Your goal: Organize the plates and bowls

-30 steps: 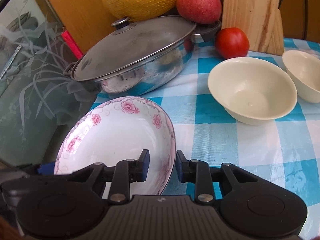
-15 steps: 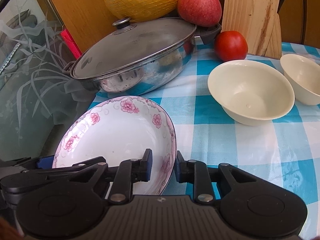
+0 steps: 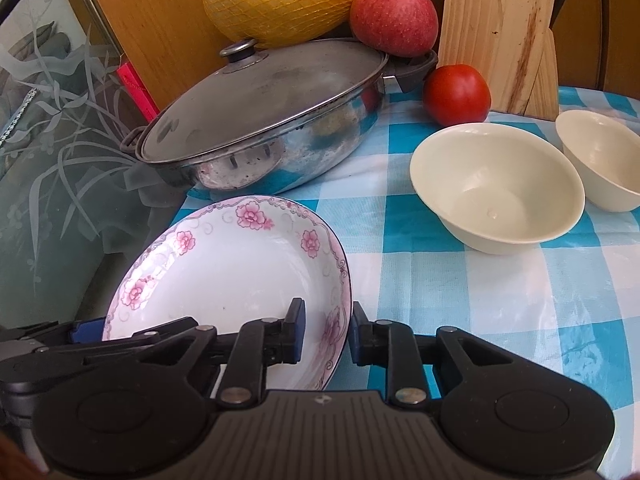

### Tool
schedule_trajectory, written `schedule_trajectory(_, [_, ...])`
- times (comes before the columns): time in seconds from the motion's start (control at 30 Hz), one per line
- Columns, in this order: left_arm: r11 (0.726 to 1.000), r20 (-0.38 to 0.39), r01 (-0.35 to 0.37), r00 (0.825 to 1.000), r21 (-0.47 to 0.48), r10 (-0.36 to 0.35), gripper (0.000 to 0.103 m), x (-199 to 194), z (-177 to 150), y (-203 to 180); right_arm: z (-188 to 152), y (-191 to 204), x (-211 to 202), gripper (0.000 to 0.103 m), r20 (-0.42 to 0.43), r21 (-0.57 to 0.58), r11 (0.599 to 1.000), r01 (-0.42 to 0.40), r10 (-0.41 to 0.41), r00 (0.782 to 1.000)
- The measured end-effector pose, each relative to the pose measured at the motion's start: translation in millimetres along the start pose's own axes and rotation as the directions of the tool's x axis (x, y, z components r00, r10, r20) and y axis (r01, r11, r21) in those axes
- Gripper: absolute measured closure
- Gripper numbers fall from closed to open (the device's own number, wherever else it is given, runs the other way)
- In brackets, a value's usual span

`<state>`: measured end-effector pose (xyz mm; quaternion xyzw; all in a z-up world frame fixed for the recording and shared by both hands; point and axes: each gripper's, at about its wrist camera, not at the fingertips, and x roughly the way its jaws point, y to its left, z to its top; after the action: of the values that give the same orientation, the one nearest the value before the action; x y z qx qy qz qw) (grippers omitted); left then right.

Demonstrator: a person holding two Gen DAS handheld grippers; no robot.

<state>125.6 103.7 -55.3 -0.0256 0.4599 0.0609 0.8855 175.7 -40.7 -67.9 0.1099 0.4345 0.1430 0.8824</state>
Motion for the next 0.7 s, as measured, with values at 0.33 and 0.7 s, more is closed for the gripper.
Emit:
schedule_trajectory(0.33, [1.000, -0.005, -0.010, 1.000, -0.022, 0.010, 0.016, 3.3, -1.2, 6.0, -1.8, -3.0, -0.3, 0.080, -0.012, 0.005, 1.000, -0.030, 0.030, 0.999])
schedule_trajectory(0.7, [0.999, -0.024, 0.035, 0.999, -0.037, -0.035, 0.008, 6.9, -2.9, 4.8, -2.1, 0.1, 0.2, 0.079, -0.010, -0.020, 1.000, -0.022, 0.022, 1.000])
